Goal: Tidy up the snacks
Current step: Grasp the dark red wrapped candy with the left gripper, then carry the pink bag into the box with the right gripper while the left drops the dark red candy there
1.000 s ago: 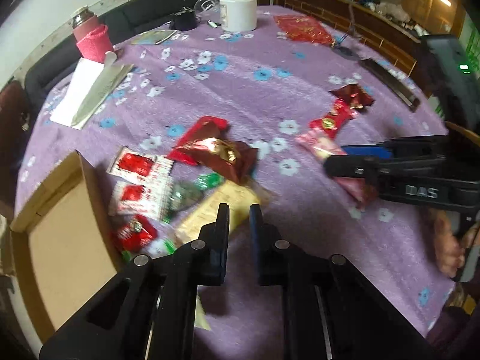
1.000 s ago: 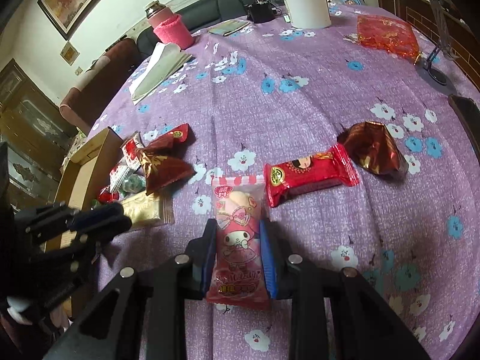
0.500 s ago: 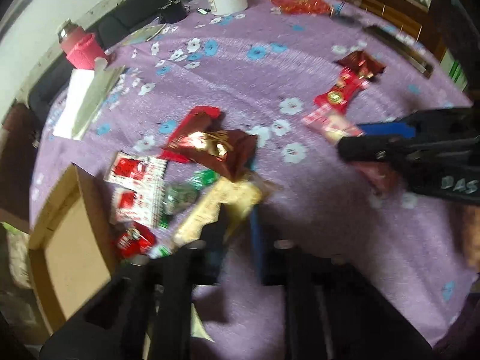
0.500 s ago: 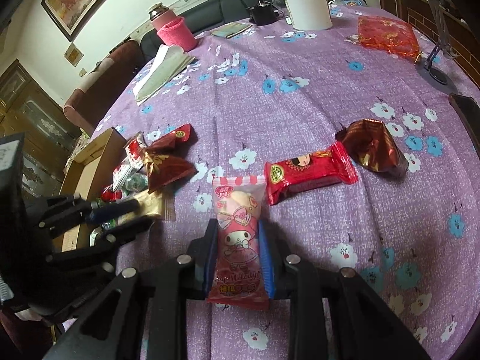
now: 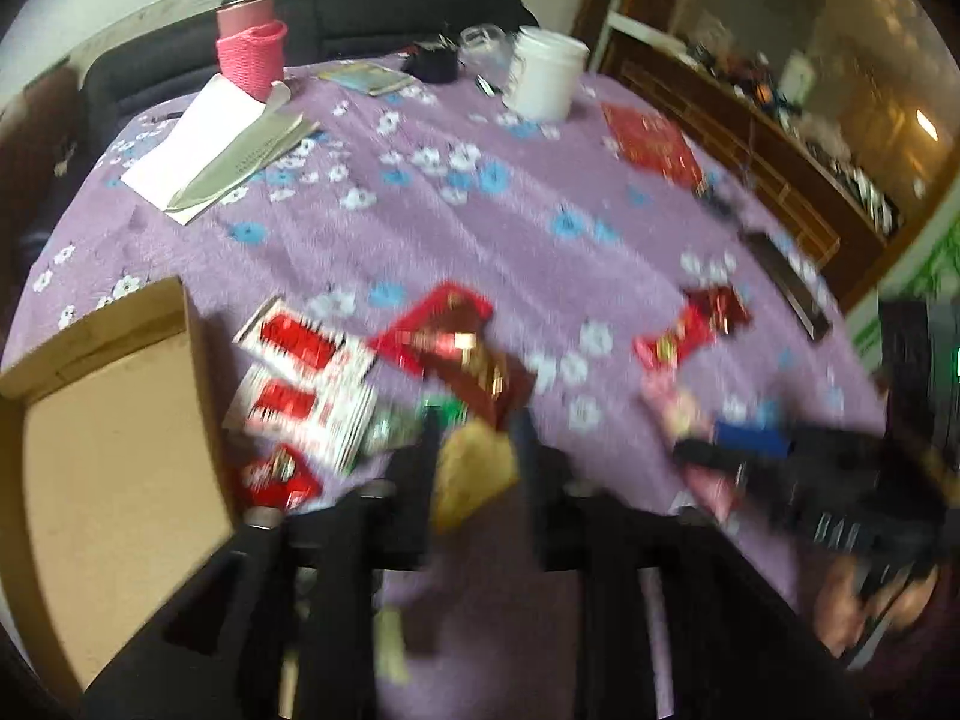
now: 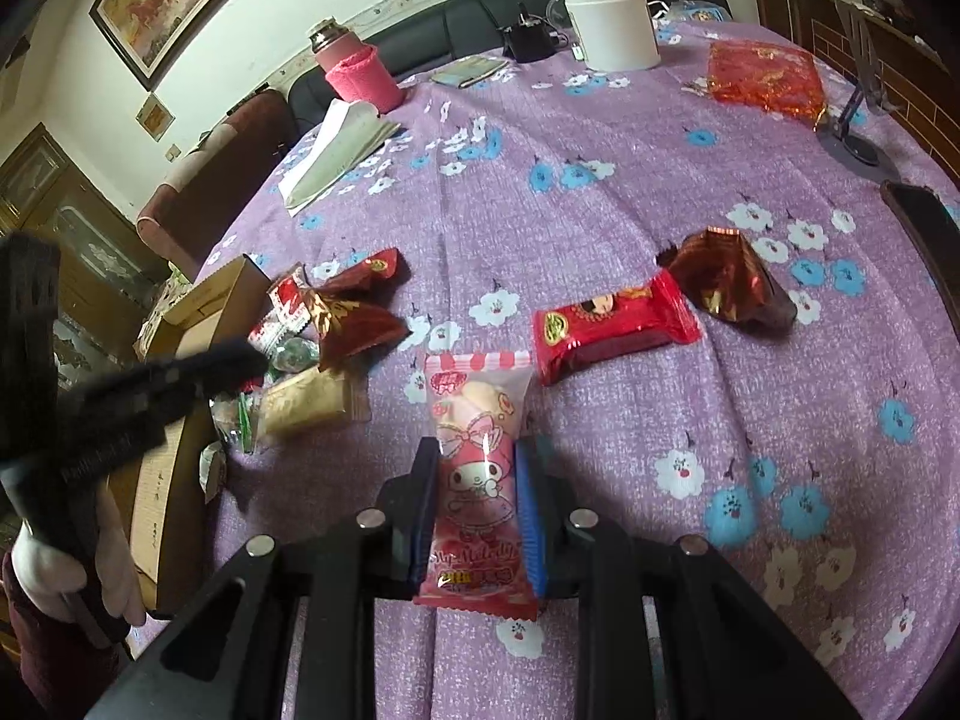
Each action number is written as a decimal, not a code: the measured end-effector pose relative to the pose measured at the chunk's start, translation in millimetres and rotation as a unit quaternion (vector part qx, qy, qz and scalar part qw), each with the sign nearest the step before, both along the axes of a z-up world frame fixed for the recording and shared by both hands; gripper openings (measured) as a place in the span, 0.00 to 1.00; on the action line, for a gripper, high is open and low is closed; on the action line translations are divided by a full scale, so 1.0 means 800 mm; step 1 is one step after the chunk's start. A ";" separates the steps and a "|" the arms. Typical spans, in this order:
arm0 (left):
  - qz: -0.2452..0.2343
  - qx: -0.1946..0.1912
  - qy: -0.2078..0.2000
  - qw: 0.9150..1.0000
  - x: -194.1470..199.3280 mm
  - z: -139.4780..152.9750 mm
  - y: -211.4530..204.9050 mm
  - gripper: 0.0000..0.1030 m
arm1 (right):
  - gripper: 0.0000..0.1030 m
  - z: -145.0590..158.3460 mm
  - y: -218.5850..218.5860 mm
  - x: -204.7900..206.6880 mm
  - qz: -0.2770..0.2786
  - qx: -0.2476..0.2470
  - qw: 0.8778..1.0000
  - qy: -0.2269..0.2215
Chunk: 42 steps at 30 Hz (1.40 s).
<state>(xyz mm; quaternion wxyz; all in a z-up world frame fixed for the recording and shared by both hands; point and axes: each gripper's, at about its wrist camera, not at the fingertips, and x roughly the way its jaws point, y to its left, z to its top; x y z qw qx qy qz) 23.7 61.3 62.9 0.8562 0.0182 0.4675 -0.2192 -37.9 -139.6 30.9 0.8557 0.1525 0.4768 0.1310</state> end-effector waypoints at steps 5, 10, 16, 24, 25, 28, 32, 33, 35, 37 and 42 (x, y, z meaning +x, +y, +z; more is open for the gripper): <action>0.028 0.000 0.008 1.000 0.030 -0.009 -0.023 0.55 | 0.26 -0.006 -0.002 0.001 0.001 0.013 1.000 0.003; 0.053 0.074 0.020 0.996 0.047 -0.042 -0.046 0.53 | 0.26 -0.009 0.001 0.003 0.007 0.021 1.000 0.004; 0.042 0.044 0.021 0.998 0.040 -0.046 -0.044 0.26 | 0.27 -0.011 0.003 0.001 0.010 0.018 1.000 0.000; 0.045 -0.024 0.012 0.999 0.015 -0.013 -0.016 0.26 | 0.26 0.001 0.011 -0.008 0.016 0.024 0.999 -0.014; 0.048 -0.034 0.011 0.998 0.010 -0.008 -0.008 0.26 | 0.26 0.005 0.014 -0.009 0.020 0.024 0.999 -0.018; 0.067 -0.057 0.002 0.996 -0.013 0.009 0.026 0.26 | 0.26 0.016 0.026 -0.012 0.031 0.024 0.999 -0.025; 0.115 -0.062 -0.014 0.991 -0.046 0.023 0.086 0.26 | 0.26 0.027 0.051 -0.012 0.053 0.022 0.998 -0.029; 0.126 -0.059 -0.017 0.990 -0.051 0.023 0.097 0.26 | 0.26 0.029 0.060 -0.011 0.060 0.021 0.998 -0.028; 0.152 -0.048 -0.020 0.987 -0.063 0.021 0.122 0.26 | 0.26 0.031 0.080 -0.010 0.074 0.019 0.997 -0.028; 0.174 -0.042 -0.018 0.984 -0.073 0.017 0.144 0.26 | 0.26 0.033 0.100 -0.010 0.088 0.018 0.996 -0.027; 0.222 -0.030 -0.009 0.975 -0.095 -0.003 0.199 0.26 | 0.26 0.040 0.151 -0.008 0.125 0.019 0.992 -0.025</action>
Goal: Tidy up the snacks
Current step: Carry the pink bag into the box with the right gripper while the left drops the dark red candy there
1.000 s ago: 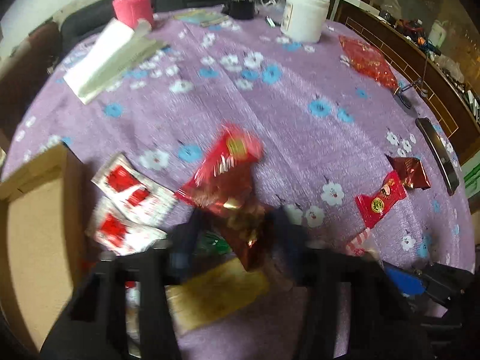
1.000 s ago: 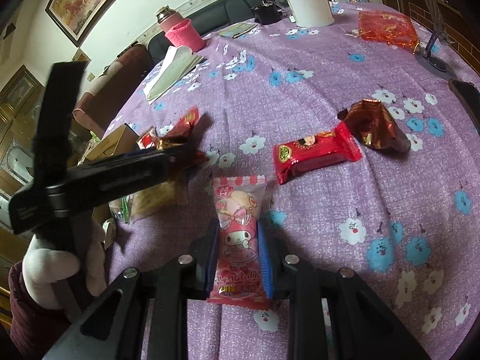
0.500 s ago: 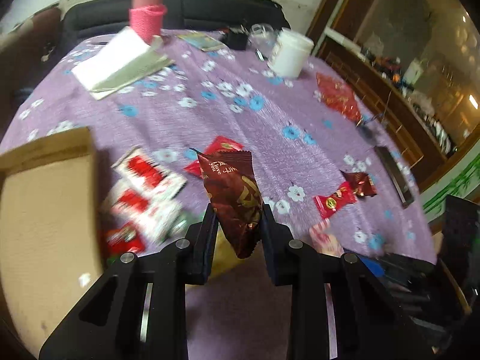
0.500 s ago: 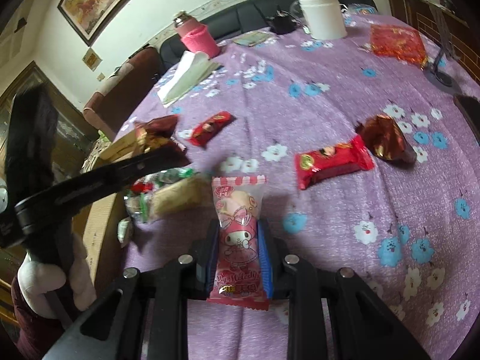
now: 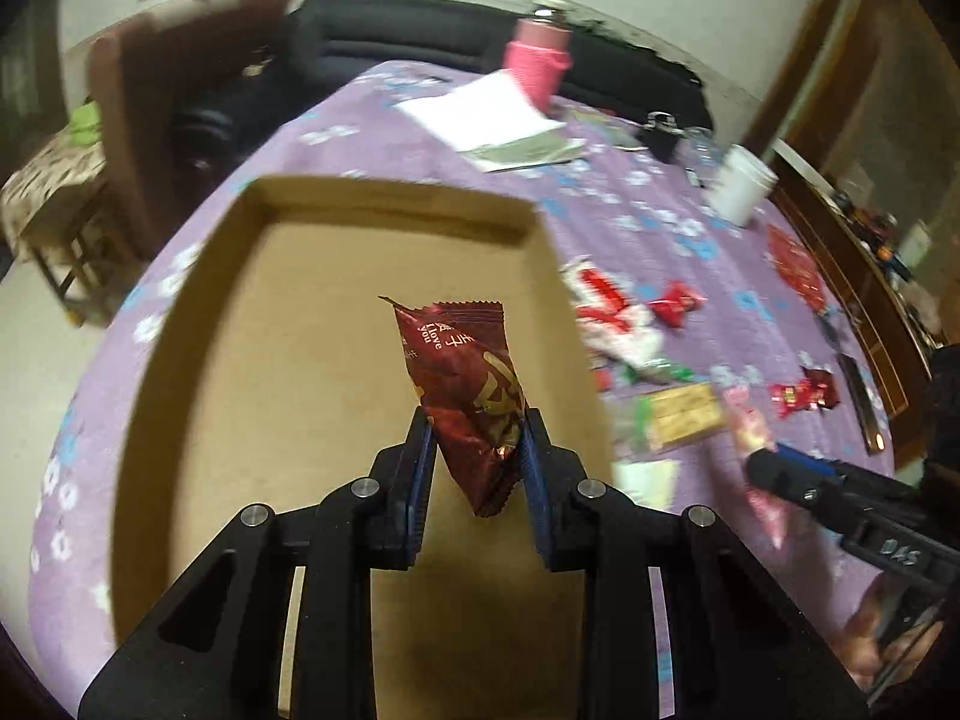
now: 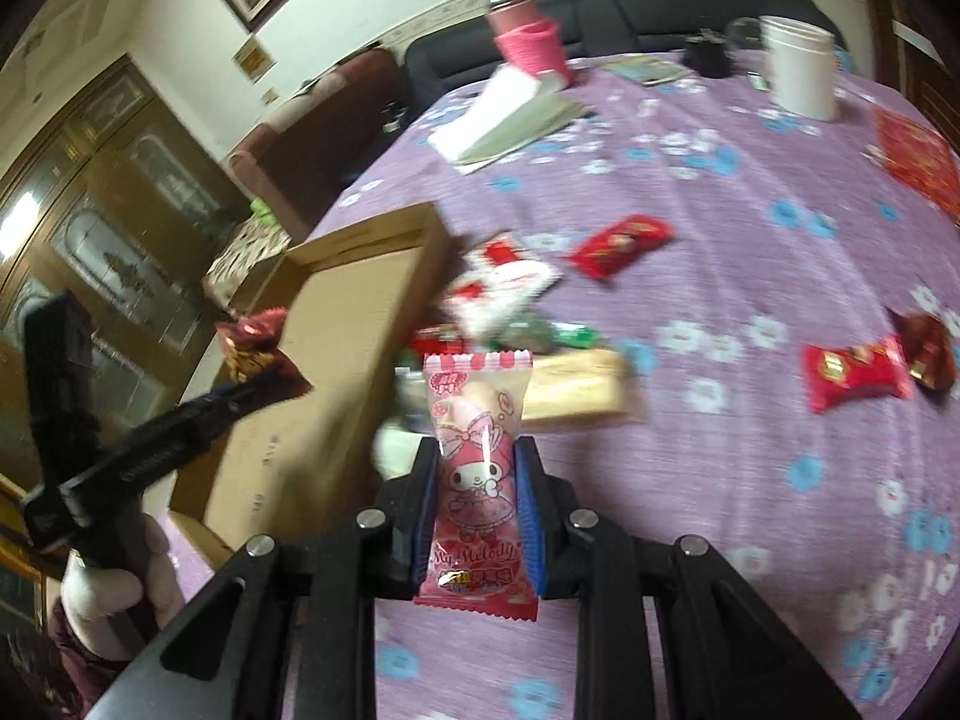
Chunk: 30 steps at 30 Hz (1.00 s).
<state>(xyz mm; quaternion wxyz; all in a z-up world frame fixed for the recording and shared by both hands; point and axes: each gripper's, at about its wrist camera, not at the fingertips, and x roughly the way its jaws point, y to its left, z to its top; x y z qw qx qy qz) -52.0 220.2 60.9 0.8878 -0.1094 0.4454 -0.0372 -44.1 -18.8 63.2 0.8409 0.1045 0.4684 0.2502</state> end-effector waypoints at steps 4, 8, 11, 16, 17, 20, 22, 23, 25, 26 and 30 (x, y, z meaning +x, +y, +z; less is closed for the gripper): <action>0.022 0.001 0.012 1.000 -0.006 -0.012 0.028 0.26 | 0.26 0.006 0.043 0.005 0.027 -0.001 1.000 0.000; 0.035 0.001 0.019 0.999 -0.010 -0.021 0.046 0.26 | 0.26 0.008 0.087 0.008 0.051 -0.006 0.999 0.000; 0.040 0.000 0.025 0.999 -0.012 -0.025 0.054 0.26 | 0.26 0.004 0.116 0.011 0.067 -0.016 0.998 0.002; 0.047 0.002 0.032 0.998 -0.015 -0.031 0.066 0.26 | 0.28 -0.002 0.149 0.014 0.077 -0.025 0.997 0.002; 0.050 0.004 0.035 0.998 -0.014 -0.033 0.068 0.26 | 0.30 -0.003 0.152 0.014 0.076 -0.022 0.997 0.001; 0.058 0.016 0.046 0.997 -0.012 -0.040 0.075 0.30 | 0.50 -0.005 0.162 0.016 0.083 -0.021 0.996 0.003; 0.061 0.018 0.048 0.997 -0.012 -0.042 0.081 0.30 | 0.53 -0.001 0.160 0.013 0.085 -0.018 0.996 -0.006; 0.061 0.019 0.050 0.997 -0.011 -0.042 0.082 0.30 | 0.53 0.004 0.155 0.011 0.084 -0.012 0.996 -0.013; 0.060 0.023 0.051 0.997 -0.011 -0.042 0.083 0.31 | 0.53 0.015 0.138 0.008 0.069 0.000 0.997 -0.030; 0.061 0.026 0.052 0.996 -0.010 -0.042 0.083 0.31 | 0.53 0.018 0.129 0.009 0.056 0.002 0.998 -0.035; 0.073 0.047 0.055 0.995 -0.009 -0.042 0.082 0.31 | 0.53 0.010 0.104 0.026 0.019 -0.005 1.000 -0.014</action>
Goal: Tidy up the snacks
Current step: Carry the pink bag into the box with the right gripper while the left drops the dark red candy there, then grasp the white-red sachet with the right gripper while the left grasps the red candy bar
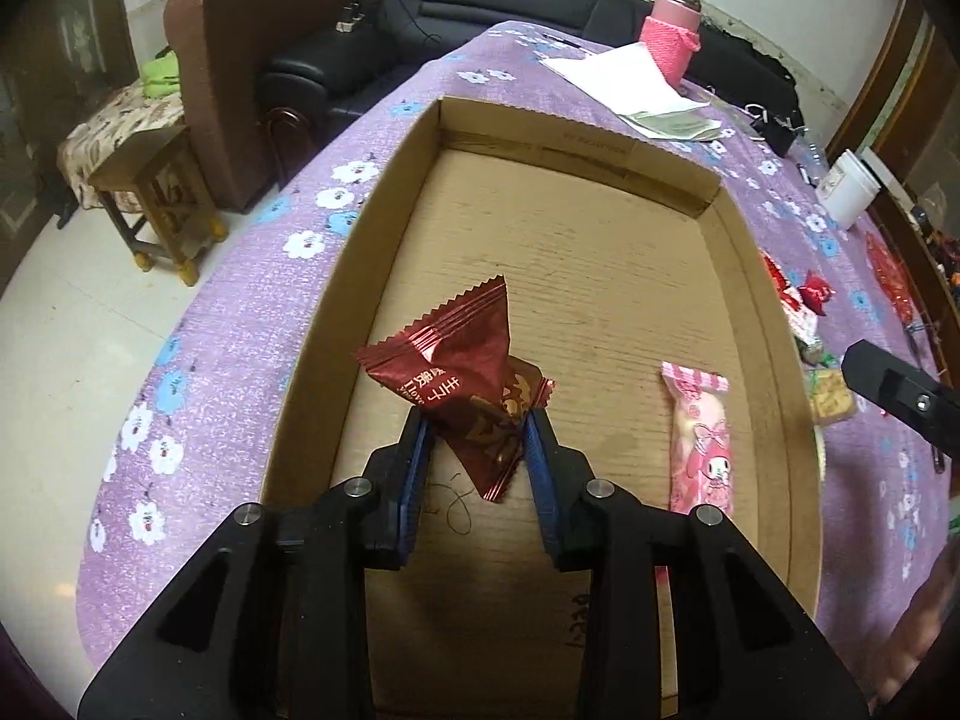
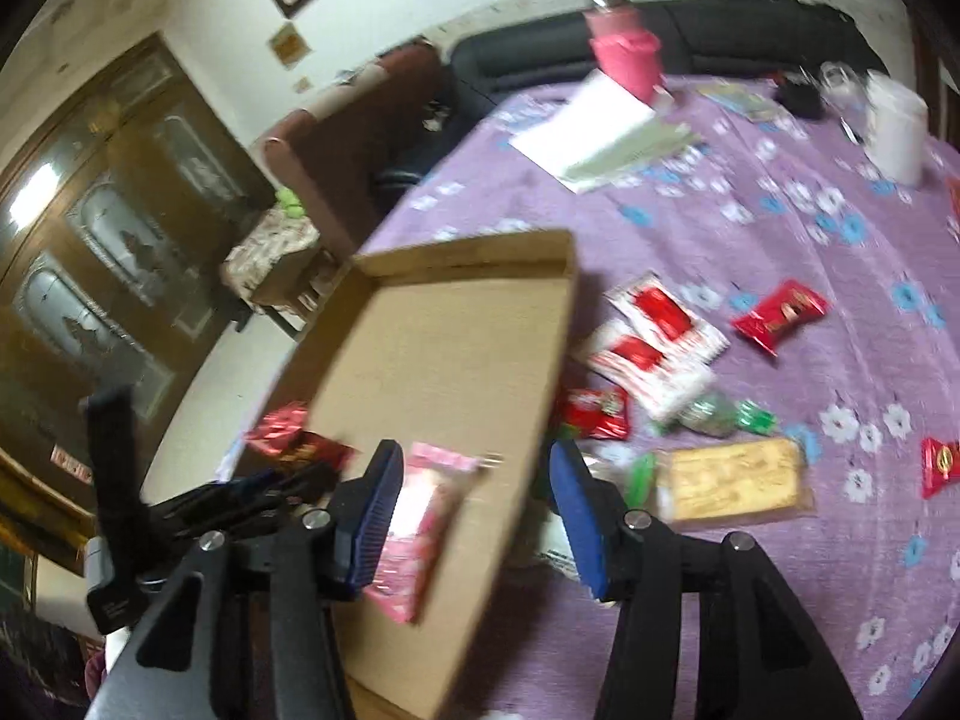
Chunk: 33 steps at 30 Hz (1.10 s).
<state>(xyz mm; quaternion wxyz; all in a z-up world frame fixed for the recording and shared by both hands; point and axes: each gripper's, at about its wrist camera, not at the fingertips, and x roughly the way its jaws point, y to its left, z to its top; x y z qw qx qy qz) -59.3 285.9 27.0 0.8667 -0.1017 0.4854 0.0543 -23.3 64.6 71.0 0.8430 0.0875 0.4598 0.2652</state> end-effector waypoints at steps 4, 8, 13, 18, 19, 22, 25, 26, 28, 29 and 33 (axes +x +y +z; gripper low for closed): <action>0.003 0.006 0.000 1.000 -0.002 -0.001 0.002 0.31 | 0.53 -0.019 0.006 0.010 0.010 0.018 0.999 0.037; 0.016 0.010 0.001 1.000 -0.005 0.000 0.010 0.31 | 0.60 -0.023 0.036 0.009 0.035 0.011 0.999 0.036; 0.042 -0.010 -0.005 0.999 -0.012 0.005 0.031 0.31 | 0.67 -0.024 0.037 0.015 0.067 0.040 0.996 0.050; 0.060 -0.011 -0.037 0.997 -0.033 0.026 0.033 0.31 | 0.67 -0.005 -0.015 0.047 -0.031 -0.007 0.999 0.007; 0.064 -0.011 -0.048 0.997 -0.038 0.033 0.033 0.31 | 0.66 -0.002 -0.019 0.055 -0.047 -0.032 0.998 -0.008; 0.071 -0.015 -0.082 0.994 -0.053 0.053 0.028 0.31 | 0.66 -0.004 -0.015 0.076 -0.065 -0.098 0.992 -0.037; 0.056 -0.025 -0.109 0.992 -0.062 0.072 0.014 0.31 | 0.66 -0.025 0.008 0.092 -0.055 -0.141 0.988 -0.024; 0.051 -0.025 -0.115 0.992 -0.064 0.077 0.010 0.31 | 0.66 -0.034 0.016 0.094 -0.049 -0.154 0.987 -0.018; 0.039 -0.024 -0.127 0.991 -0.068 0.087 -0.002 0.31 | 0.66 -0.048 0.026 0.092 -0.039 -0.173 0.984 -0.014; 0.033 -0.024 -0.132 0.990 -0.069 0.092 -0.008 0.31 | 0.65 -0.056 0.031 0.091 -0.029 -0.184 0.982 -0.009; 0.009 -0.027 -0.140 0.990 -0.068 0.100 -0.030 0.31 | 0.53 -0.063 0.021 0.070 -0.020 -0.209 0.978 -0.011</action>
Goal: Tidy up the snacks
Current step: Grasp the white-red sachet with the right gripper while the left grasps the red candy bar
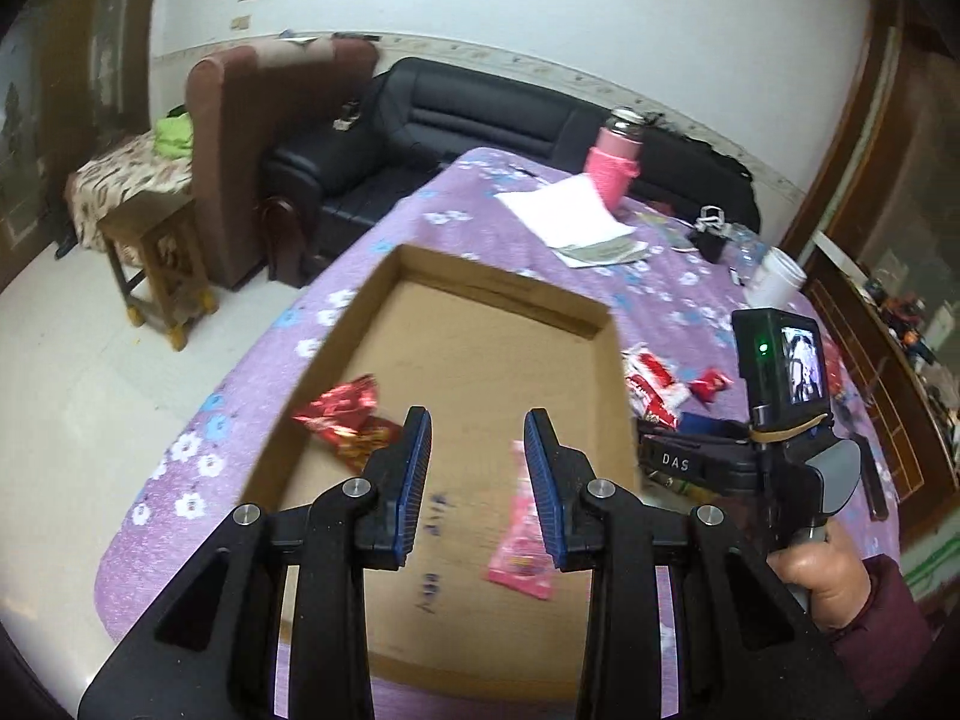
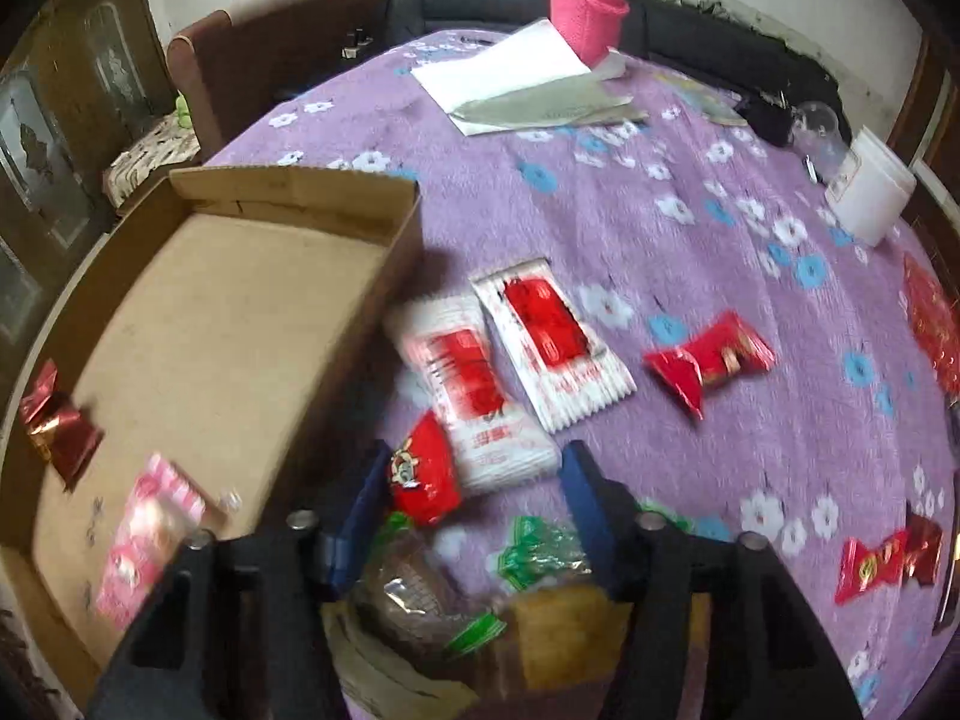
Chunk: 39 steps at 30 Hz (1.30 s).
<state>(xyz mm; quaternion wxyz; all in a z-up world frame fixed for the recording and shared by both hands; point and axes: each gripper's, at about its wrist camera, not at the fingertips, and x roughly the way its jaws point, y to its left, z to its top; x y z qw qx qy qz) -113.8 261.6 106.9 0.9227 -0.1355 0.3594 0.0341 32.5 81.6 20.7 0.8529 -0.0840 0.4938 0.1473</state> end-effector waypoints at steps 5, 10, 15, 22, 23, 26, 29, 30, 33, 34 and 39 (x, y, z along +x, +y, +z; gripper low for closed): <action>-0.045 -0.004 0.000 0.999 0.002 0.000 -0.032 0.31 | 0.52 -0.001 -0.072 -0.024 -0.028 0.005 0.999 0.014; -0.097 -0.007 0.010 0.995 0.010 -0.007 -0.074 0.31 | 0.55 0.000 -0.163 -0.052 -0.081 0.000 0.996 0.028; -0.148 -0.007 0.021 0.989 0.012 -0.011 -0.119 0.31 | 0.60 0.029 -0.239 -0.082 -0.089 0.112 0.990 0.023; -0.190 0.003 0.046 0.981 0.018 -0.027 -0.168 0.31 | 0.62 0.041 -0.264 -0.096 -0.093 0.117 0.989 -0.013; -0.201 0.007 0.050 0.978 0.019 -0.030 -0.178 0.31 | 0.62 0.039 -0.257 -0.097 -0.088 0.118 0.989 -0.012; -0.235 0.023 0.061 0.970 0.017 -0.037 -0.202 0.31 | 0.62 0.034 -0.240 -0.085 -0.073 0.120 0.990 -0.017; -0.276 0.027 0.077 0.958 0.016 -0.050 -0.223 0.31 | 0.62 0.025 -0.219 -0.059 -0.068 0.112 0.991 -0.018; -0.286 0.031 0.083 0.954 0.017 -0.055 -0.230 0.31 | 0.62 0.021 -0.212 -0.051 -0.066 0.104 0.992 -0.017; -0.317 0.051 0.092 0.943 0.017 -0.066 -0.248 0.31 | 0.59 0.006 -0.198 -0.034 -0.065 0.081 0.995 -0.004; -0.326 0.059 0.094 0.939 0.017 -0.068 -0.255 0.31 | 0.51 0.005 -0.197 -0.033 -0.067 0.075 0.995 -0.010; -0.349 0.079 0.098 0.929 0.027 -0.073 -0.274 0.31 | 0.28 0.006 -0.218 -0.033 -0.076 0.112 0.991 0.006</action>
